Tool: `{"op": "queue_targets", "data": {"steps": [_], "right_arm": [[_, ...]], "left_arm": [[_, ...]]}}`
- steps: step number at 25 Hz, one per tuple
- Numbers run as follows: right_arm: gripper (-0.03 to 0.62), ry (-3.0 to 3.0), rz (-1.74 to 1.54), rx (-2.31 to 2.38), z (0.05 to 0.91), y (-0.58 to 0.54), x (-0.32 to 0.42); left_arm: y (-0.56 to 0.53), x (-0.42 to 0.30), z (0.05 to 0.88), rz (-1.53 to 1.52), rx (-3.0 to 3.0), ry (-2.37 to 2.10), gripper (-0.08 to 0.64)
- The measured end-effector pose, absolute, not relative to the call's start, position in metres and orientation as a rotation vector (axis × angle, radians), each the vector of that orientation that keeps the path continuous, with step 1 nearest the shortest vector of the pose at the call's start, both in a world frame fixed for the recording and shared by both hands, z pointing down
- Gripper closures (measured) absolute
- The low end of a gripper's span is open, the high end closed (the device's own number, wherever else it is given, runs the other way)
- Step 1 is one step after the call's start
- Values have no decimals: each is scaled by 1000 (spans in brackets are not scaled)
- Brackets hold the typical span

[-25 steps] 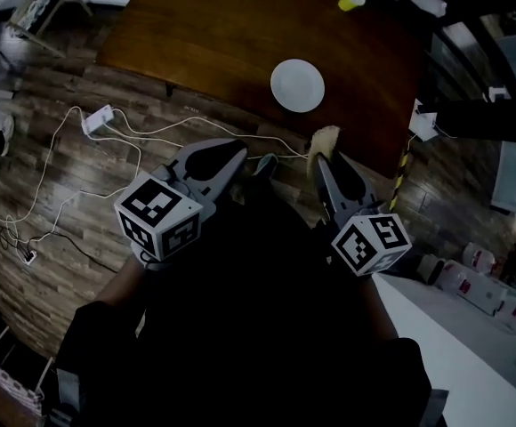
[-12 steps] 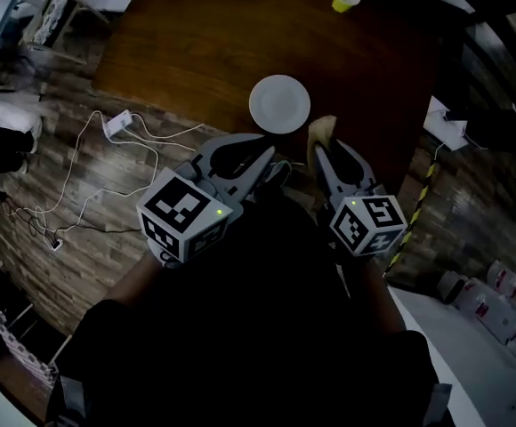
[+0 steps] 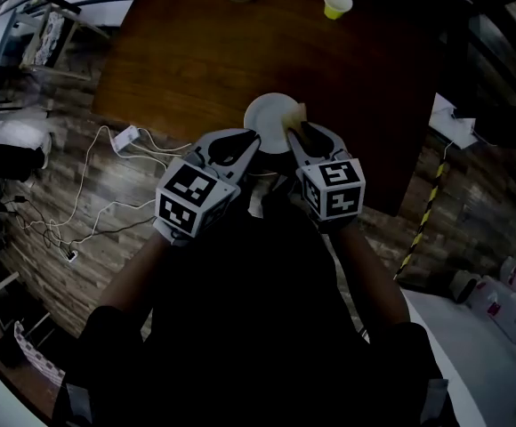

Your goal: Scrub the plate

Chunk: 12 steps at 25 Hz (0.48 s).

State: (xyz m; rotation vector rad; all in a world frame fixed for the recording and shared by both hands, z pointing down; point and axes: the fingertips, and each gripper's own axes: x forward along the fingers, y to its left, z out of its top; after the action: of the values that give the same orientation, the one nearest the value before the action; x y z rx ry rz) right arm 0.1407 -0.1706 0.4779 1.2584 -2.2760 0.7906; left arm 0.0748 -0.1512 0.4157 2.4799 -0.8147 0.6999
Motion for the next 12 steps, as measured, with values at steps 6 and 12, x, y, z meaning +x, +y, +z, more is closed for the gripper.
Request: {"op": "queue_targets", "data": {"steps": [6, 12], "right_arm": [[472, -2203, 779, 1191, 516, -212, 105], [472, -2174, 826, 1098, 550, -242, 55]], "left_arm": [[-169, 62, 505, 892, 2413, -705, 526], [-185, 48, 562, 971, 2332, -668, 526]]}}
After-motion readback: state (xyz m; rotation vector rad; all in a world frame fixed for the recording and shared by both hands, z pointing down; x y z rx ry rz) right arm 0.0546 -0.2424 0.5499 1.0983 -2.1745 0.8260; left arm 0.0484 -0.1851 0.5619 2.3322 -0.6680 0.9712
